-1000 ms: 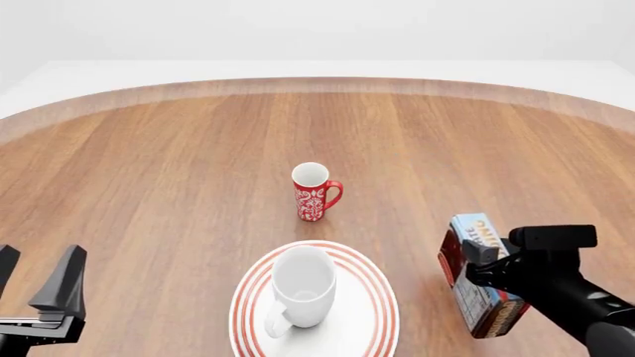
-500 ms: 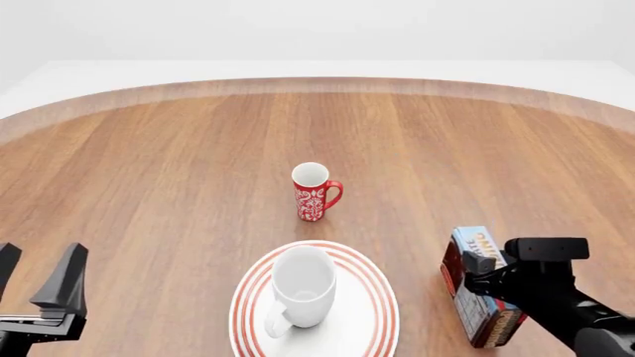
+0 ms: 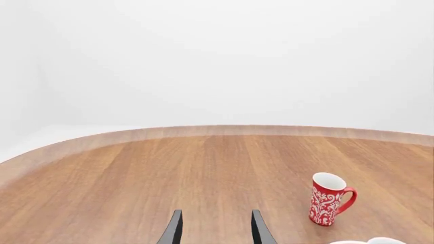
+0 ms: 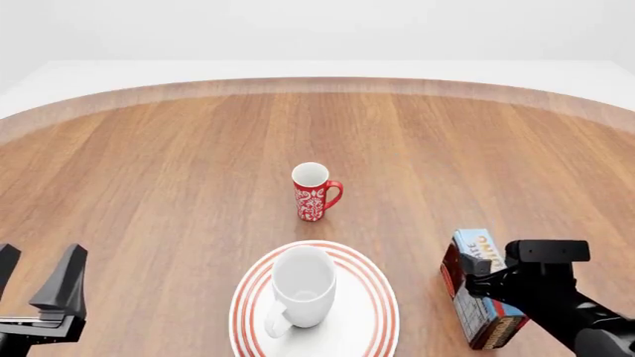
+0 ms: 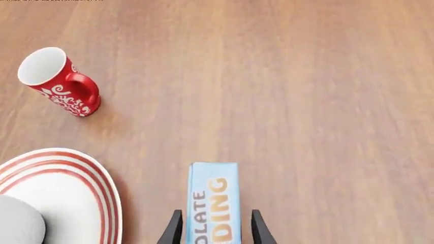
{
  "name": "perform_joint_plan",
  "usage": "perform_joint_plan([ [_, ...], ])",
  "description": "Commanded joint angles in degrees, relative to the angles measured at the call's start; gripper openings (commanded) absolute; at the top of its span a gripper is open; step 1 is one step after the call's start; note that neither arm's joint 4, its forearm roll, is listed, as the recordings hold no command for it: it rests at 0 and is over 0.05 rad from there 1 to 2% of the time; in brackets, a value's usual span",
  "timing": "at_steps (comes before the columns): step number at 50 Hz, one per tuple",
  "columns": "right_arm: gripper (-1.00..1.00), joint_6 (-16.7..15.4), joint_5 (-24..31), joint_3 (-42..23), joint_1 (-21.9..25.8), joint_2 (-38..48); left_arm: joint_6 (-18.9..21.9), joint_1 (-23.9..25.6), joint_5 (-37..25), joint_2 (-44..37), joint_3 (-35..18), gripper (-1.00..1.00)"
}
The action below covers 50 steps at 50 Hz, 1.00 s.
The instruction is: Pick up the white mug and put it on the plate, and put the chocolate pudding to the right of the plate.
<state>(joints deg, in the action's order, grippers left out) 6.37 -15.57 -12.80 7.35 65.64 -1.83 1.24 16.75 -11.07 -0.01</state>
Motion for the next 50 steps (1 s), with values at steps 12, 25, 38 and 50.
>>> perform_joint_plan([
  [12, 1.00, 1.0, 10.3, -4.4, -1.3, -10.3, 0.1, 0.1, 0.1, 0.0, 0.0, 1.00],
  [25, 1.00, 3.1, 17.6, -8.8, -0.8, -17.1, 0.1, 0.0, 0.1, -0.1, 0.0, 1.00],
  [38, 1.00, 0.1, 23.6, -11.6, -4.1, -29.4, 0.1, 0.0, 0.1, 0.0, 0.0, 1.00],
  [50, 1.00, -4.5, 21.0, -12.3, -7.1, -33.9, 0.1, 0.0, 0.1, 0.0, 0.0, 1.00],
])
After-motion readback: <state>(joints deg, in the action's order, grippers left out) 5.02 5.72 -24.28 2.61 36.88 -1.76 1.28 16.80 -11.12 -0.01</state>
